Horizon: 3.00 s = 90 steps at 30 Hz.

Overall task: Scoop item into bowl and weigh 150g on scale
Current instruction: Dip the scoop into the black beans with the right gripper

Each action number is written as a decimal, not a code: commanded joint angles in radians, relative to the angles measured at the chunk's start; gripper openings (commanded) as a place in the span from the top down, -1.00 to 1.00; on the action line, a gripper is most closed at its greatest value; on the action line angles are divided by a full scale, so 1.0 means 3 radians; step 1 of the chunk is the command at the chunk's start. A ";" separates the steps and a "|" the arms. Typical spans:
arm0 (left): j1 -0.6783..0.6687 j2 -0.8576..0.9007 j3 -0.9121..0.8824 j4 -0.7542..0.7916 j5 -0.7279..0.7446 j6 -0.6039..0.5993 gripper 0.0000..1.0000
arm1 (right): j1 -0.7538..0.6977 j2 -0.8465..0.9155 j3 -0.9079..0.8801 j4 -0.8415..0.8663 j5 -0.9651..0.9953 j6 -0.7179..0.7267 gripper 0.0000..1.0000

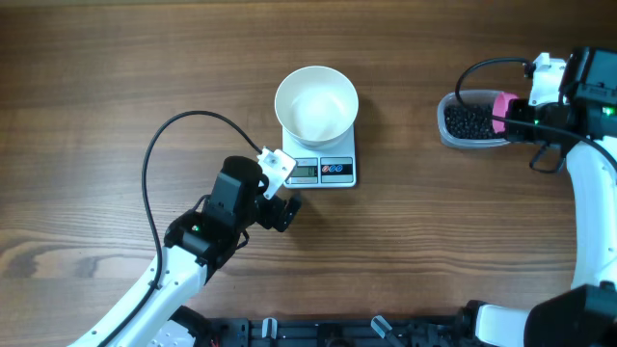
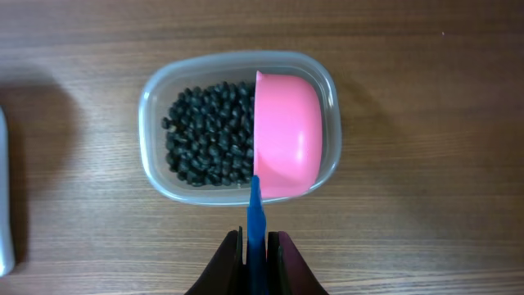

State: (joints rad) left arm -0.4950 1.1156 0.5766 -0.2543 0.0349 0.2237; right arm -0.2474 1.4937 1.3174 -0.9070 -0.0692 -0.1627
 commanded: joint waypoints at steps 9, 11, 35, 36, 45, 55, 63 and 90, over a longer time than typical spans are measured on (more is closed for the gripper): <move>0.0031 0.0000 -0.0011 0.0000 -0.0020 0.0017 -1.00 | 0.0014 0.0582 0.0031 0.0126 -0.0018 0.0032 0.92; 0.0031 0.0000 -0.0011 0.0000 -0.0020 0.0017 -1.00 | 0.0014 0.0661 0.0031 0.0118 -0.0148 0.0029 0.91; 0.0031 0.0000 -0.0011 0.0000 -0.0020 0.0017 -1.00 | 0.0018 0.0735 -0.0041 -0.0155 -0.0636 -0.0058 0.91; 0.0031 0.0000 -0.0011 0.0000 -0.0020 0.0017 -1.00 | 0.0018 0.0735 -0.0064 -0.0135 -0.0636 -0.0055 0.91; 0.0031 0.0000 -0.0011 0.0000 -0.0020 0.0017 -1.00 | 0.0018 0.0738 -0.0179 -0.0061 -0.0708 0.0028 0.91; 0.0031 0.0000 -0.0011 0.0000 -0.0020 0.0017 -1.00 | -0.0025 0.0729 -0.0179 -0.0062 -0.1194 -0.0020 0.91; 0.0031 0.0000 -0.0011 0.0001 -0.0020 0.0017 -1.00 | -0.0356 0.0699 -0.0179 -0.0137 -0.1676 -0.0075 0.92; 0.0031 0.0000 -0.0011 0.0000 -0.0020 0.0017 -1.00 | -0.1122 0.0502 -0.0178 -0.0337 -0.2625 -0.0251 0.92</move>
State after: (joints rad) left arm -0.4950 1.1156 0.5766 -0.2539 0.0349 0.2237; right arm -0.5762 1.6699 1.2663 -1.0088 -0.7303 -0.1883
